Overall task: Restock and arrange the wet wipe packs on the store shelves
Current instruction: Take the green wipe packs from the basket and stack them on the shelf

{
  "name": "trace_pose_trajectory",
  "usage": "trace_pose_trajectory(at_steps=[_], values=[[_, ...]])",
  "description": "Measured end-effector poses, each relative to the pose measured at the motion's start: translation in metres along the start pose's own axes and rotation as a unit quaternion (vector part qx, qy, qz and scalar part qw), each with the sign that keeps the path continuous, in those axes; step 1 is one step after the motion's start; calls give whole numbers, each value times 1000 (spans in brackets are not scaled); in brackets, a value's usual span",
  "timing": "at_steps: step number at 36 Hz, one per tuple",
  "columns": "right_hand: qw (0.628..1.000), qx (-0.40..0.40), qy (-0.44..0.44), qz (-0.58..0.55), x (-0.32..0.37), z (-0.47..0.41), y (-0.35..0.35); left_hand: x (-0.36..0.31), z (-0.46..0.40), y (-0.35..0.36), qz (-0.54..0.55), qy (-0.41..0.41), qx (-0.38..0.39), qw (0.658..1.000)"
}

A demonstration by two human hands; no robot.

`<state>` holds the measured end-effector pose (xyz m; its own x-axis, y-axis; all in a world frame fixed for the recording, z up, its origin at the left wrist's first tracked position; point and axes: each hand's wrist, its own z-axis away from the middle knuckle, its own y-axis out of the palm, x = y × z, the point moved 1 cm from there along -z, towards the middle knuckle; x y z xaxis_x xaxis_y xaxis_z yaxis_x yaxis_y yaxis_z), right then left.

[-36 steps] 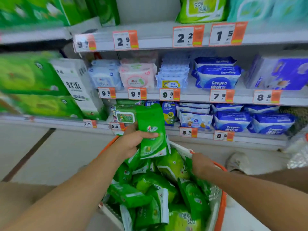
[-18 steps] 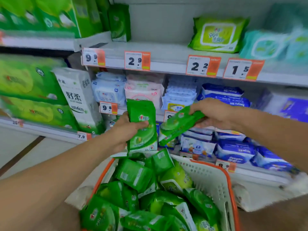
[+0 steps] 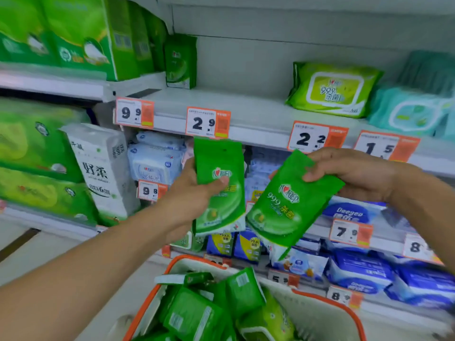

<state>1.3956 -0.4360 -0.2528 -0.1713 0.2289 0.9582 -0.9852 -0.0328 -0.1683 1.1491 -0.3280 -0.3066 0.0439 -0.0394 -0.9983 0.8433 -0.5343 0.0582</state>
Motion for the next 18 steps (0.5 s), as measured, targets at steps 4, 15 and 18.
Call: trace_pose_trajectory(at_steps=[4,15,18], values=[[998,39,-30,39,4,0,-1,-9,-4,-12,-3,9,28,1000],[916,-325,-233,-25,-12,-43,64,5,3,34,148,-122,-10,981],[909,-366,-194,-50,-20,-50,76,12,8,46,252,-197,-4,948]])
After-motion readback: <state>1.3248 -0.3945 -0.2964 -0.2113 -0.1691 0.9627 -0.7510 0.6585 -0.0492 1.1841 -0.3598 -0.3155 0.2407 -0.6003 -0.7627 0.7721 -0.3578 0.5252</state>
